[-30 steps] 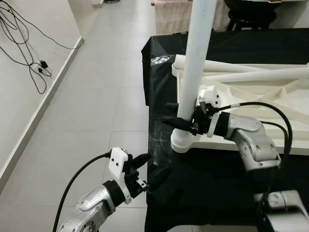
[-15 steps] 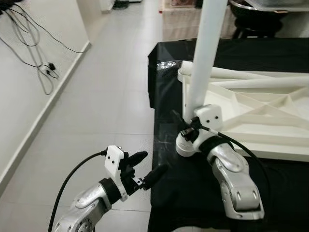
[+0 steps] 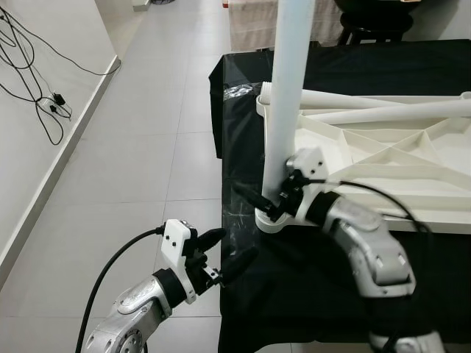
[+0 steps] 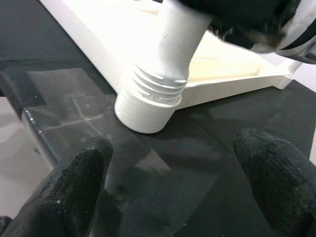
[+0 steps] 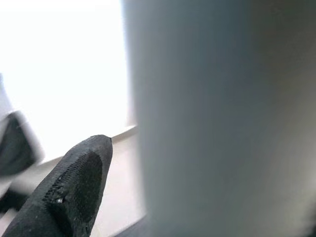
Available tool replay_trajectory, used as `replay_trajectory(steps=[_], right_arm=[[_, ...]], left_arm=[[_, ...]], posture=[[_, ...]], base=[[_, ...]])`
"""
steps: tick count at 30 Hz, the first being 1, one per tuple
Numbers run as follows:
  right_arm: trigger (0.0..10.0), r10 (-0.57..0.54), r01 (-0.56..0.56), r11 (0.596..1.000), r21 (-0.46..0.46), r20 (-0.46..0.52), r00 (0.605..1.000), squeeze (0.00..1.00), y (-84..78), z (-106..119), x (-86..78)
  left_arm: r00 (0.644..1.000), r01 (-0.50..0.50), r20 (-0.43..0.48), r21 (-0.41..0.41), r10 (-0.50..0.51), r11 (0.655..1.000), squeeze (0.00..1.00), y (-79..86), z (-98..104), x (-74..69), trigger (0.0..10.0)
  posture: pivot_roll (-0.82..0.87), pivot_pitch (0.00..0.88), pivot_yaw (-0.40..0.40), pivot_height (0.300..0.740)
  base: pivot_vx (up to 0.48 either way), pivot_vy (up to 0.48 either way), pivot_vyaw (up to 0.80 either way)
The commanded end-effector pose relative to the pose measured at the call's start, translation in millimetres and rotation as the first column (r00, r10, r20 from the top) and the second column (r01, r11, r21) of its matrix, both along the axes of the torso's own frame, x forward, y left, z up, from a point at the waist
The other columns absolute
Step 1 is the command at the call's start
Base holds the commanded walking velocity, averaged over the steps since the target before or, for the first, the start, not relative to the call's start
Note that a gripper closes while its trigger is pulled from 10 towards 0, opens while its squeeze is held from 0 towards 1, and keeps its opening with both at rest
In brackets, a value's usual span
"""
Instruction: Building children table
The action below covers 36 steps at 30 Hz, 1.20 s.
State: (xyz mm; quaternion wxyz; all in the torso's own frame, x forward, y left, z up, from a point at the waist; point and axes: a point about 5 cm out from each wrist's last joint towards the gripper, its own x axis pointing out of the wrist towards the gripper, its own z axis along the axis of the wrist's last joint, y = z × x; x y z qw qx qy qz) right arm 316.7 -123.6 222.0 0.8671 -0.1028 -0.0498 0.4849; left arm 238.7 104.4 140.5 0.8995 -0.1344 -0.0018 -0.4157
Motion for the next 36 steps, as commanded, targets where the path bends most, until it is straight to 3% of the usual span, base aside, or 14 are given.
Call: replay_trajectory(steps=[1, 6, 9, 10, 13, 22, 24, 28, 30, 31, 32, 33, 35, 36], right_arm=[[10.0, 0.098, -0.099, 0.995, -0.009, -0.033, 0.995, 0.00, 8.4, -6.4, -1.6], [10.0, 0.295, -0.297, 0.955, -0.017, -0.080, 0.952, 0.00, 9.8, 3.2, 11.1], [10.0, 0.318, -0.320, 0.947, -0.020, -0.083, 0.945, 0.00, 9.1, 4.9, 14.4], [0.0, 0.347, -0.349, 0.937, -0.008, -0.095, 0.933, 0.00, 9.7, 6.6, 16.1], [0.0, 0.403, -0.404, 0.915, 0.013, -0.118, 0.908, 0.00, 9.6, 8.6, 19.5], [0.0, 0.371, -0.372, 0.928, 0.015, -0.119, 0.921, 0.00, -0.1, 4.3, 23.8], [0.0, 0.286, -0.287, 0.958, 0.009, -0.090, 0.954, 0.00, -10.9, 2.0, 23.0], [0.0, 0.192, -0.192, 0.981, 0.010, -0.070, 0.979, 0.00, -19.1, -0.8, 21.5], [0.0, 0.014, -0.012, 1.000, 0.022, -0.099, 0.995, 0.00, -26.3, -11.8, 16.6], [0.0, 0.014, -0.012, 1.000, 0.022, -0.099, 0.995, 0.00, -26.3, -11.8, 16.6], [0.0, -0.455, 0.505, 0.860, 0.075, -0.333, 0.826, 0.00, -26.3, -71.1, -23.6], [0.0, -0.596, 0.644, 0.765, 0.017, -0.362, 0.717, 0.00, -33.6, -89.9, -41.3], [0.0, -0.596, 0.644, 0.765, 0.017, -0.362, 0.717, 0.00, -33.6, -89.9, -41.3], [0.0, -0.668, 0.709, 0.705, -0.024, -0.361, 0.651, 0.00, -38.5, -99.8, -52.1]], left_arm=[[0.999, 0.010, -0.032, 0.011, -0.010, 1.000, 0.00, -1.2, -6.4, -2.4, 10.0], [0.999, 0.013, -0.032, 0.022, -0.012, 1.000, 0.00, -3.4, -8.6, -3.9, 10.0], [0.999, 0.013, -0.032, 0.025, -0.012, 1.000, 0.00, -3.5, -8.8, -4.2, 10.0], [0.999, 0.012, -0.032, 0.026, -0.011, 1.000, 0.00, -3.7, -9.1, -4.5, 10.0], [0.999, 0.010, -0.032, 0.028, -0.009, 1.000, 0.00, -4.0, -9.8, -5.2, 10.0], [0.999, 0.009, -0.034, 0.027, -0.008, 1.000, 0.00, -3.7, -10.3, -6.1, 10.0], [0.999, 0.014, -0.036, 0.026, -0.014, 1.000, 0.00, -3.3, -10.4, -6.9, 10.0], [0.999, 0.017, -0.037, 0.024, -0.016, 1.000, 0.00, -2.7, -10.4, -7.6, 10.0], [0.999, 0.018, -0.038, 0.023, -0.017, 1.000, 0.00, -1.7, -10.3, -8.7, 10.0], [0.999, 0.018, -0.038, 0.023, -0.017, 1.000, 0.00, -1.7, -10.3, -8.7, 10.0], [0.999, 0.016, -0.035, 0.037, -0.015, 0.999, 0.00, 1.5, -9.0, -9.1, 10.0], [0.999, 0.016, -0.036, 0.043, -0.014, 0.999, 0.00, 3.4, -9.9, -9.1, 10.0], [0.999, 0.016, -0.036, 0.043, -0.014, 0.999, 0.00, 3.4, -9.9, -9.1, 10.0], [0.999, 0.016, -0.037, 0.046, -0.014, 0.999, 0.00, 4.6, -11.0, -9.3, 10.0]], posture=[[-0.05, 0.192, 0.026, 0.740], [-0.03, 0.181, 0.020, 0.740], [-0.03, 0.181, 0.020, 0.740], [-0.03, 0.177, 0.019, 0.740], [-0.02, 0.176, 0.020, 0.740], [-0.03, 0.175, 0.029, 0.740], [-0.04, 0.178, 0.032, 0.740], [-0.05, 0.180, 0.027, 0.740], [-0.05, 0.181, 0.023, 0.740], [-0.05, 0.181, 0.023, 0.740], [-0.03, 0.190, 0.036, 0.740], [-0.05, 0.211, 0.051, 0.740], [-0.05, 0.211, 0.051, 0.740], [-0.06, 0.201, 0.050, 0.740]], base=[[0.000, 0.000, 0.00], [0.000, 0.000, 0.00], [0.000, 0.000, 0.00], [0.000, 0.000, 0.00], [0.000, 0.000, 0.00], [0.000, 0.000, 0.00], [0.000, 0.000, 0.00], [0.000, 0.000, 0.00], [0.000, 0.000, 0.00], [0.000, 0.000, 0.00], [0.000, 0.000, 0.00], [0.000, 0.000, 0.00], [0.000, 0.000, 0.00], [0.000, 0.000, 0.00]])
